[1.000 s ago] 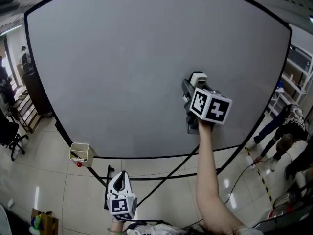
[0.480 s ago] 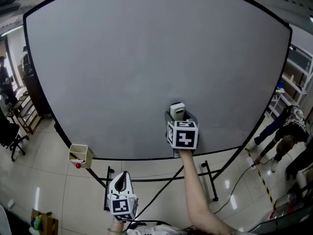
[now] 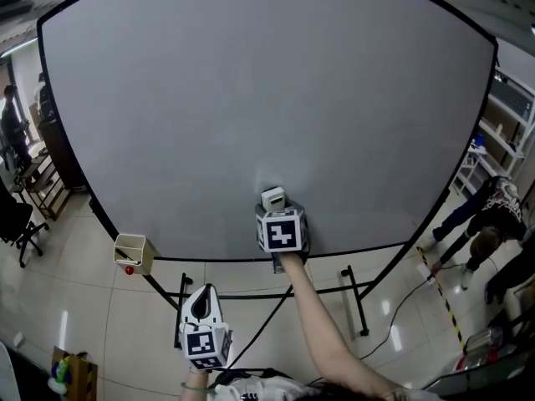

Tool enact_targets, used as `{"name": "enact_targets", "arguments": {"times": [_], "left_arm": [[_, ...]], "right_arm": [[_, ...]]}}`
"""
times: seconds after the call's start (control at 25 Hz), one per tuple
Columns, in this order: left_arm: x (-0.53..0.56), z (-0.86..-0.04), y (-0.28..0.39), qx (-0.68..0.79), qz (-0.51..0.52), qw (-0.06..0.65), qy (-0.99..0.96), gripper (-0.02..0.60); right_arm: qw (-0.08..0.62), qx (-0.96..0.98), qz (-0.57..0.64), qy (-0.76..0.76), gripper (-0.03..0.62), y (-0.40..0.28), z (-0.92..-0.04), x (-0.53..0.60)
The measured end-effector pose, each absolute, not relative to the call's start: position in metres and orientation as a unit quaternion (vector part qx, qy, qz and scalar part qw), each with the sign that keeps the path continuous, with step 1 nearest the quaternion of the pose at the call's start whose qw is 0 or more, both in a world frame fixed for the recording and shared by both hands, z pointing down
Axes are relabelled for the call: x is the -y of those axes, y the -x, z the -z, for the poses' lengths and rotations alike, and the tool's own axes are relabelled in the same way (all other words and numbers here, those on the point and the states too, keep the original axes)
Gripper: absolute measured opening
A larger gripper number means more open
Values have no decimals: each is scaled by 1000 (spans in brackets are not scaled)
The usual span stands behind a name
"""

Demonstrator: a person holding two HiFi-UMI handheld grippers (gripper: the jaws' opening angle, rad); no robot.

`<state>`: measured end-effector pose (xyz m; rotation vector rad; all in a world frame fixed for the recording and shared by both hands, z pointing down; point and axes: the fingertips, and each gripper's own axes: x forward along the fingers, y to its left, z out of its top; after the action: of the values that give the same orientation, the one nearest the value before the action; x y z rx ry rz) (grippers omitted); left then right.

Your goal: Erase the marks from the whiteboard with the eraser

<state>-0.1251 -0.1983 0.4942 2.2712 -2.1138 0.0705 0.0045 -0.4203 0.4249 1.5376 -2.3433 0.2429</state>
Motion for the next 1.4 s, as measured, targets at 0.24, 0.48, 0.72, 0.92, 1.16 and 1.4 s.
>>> {"name": "enact_targets", "arguments": {"times": [0.24,0.48,0.72,0.92,1.16,1.4], "left_arm": [[159,-511,133,697,-48,21,-715,2],[129,-522,135,696,-37,43,-716,2],[86,-515,123,662,-28,41,-748,2],[21,-532,130,639,-67,26,-765,2],[-20,-530,118,622,-55,38,-781,2],[-34,-526,96,614,-61,32,-786,2]], "right_arm": [[147,850,-102,-495,284,-4,-450,379],[60,866,-171,-467,288,-22,-464,267],[74,845,-209,-486,290,-43,-514,148],[65,835,-214,-503,290,-36,-526,66],[62,833,-211,-508,287,-32,-528,13],[93,827,-213,-512,284,-41,-548,-11]]}}
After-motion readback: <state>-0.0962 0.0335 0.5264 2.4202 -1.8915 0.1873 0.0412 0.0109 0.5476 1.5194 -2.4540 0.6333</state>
